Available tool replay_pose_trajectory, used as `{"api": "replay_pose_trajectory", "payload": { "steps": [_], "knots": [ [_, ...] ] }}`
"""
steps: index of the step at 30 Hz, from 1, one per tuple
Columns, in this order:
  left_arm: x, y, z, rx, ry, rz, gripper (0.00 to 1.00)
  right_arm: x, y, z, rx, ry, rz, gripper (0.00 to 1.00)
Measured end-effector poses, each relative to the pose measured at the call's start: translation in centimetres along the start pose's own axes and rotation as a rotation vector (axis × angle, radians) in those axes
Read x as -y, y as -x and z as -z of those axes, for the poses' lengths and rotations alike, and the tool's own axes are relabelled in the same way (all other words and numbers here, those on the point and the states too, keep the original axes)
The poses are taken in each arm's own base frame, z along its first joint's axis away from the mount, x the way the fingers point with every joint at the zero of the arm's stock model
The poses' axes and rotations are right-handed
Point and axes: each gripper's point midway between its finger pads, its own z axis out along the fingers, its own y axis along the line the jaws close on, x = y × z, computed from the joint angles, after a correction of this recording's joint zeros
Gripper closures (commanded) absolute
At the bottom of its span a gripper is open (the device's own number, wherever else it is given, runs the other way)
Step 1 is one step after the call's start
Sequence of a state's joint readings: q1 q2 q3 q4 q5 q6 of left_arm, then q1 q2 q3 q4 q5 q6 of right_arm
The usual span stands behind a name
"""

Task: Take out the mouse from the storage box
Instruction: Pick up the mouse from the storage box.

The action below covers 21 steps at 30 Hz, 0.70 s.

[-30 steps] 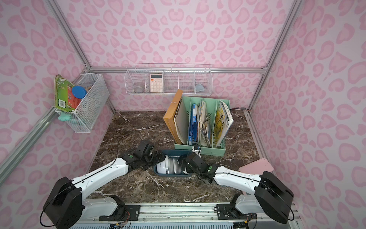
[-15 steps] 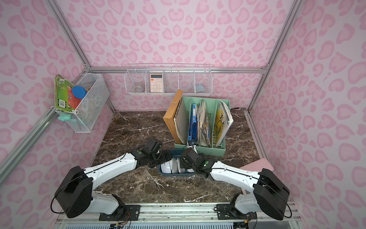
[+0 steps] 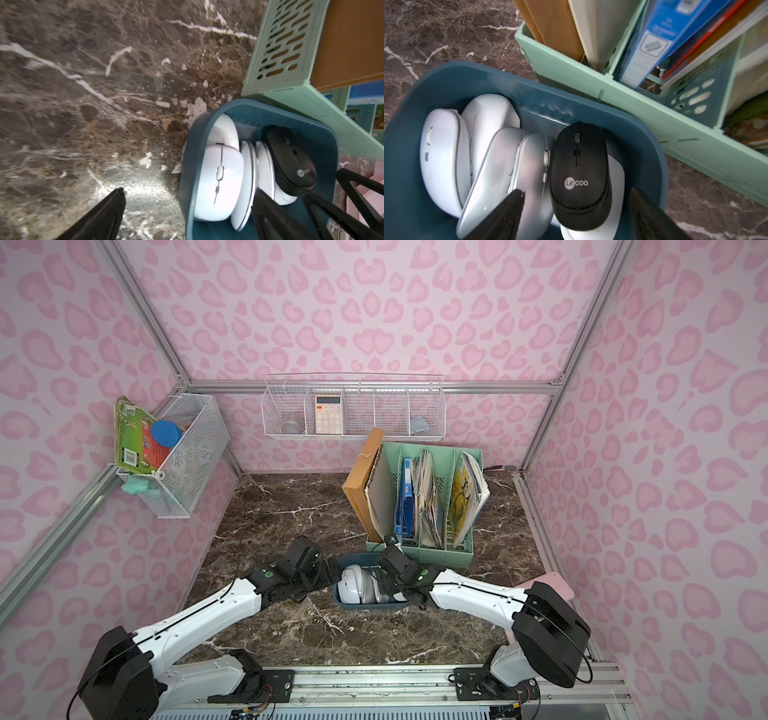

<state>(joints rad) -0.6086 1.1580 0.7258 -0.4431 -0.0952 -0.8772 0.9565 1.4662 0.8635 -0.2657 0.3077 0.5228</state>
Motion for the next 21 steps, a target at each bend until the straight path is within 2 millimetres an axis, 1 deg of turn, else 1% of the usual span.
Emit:
{"api": "replay_pose_trajectory", "payload": {
  "steps": [5, 11, 15, 21],
  "knots": [
    [-2.5, 0.4, 2.1, 0.094, 0.026, -0.018, 0.01, -0.1, -0.4, -0.6, -0.044, 0.008, 0.044, 0.21],
    [-4.4, 0.9, 4.2, 0.199, 0.029, -0.025, 0.01, -0.4, -0.8, -1.4, -0.096, 0.004, 0.1, 0.23],
    [-5.1, 0.8, 4.6, 0.228, 0.032, -0.037, 0.01, -0.3, -1.1, -1.8, -0.118, -0.007, 0.127, 0.23],
    [-5.6, 0.8, 4.6, 0.242, 0.051, -0.044, 0.01, -0.1, -1.5, -2.3, -0.155, -0.026, 0.161, 0.25]
  ]
}}
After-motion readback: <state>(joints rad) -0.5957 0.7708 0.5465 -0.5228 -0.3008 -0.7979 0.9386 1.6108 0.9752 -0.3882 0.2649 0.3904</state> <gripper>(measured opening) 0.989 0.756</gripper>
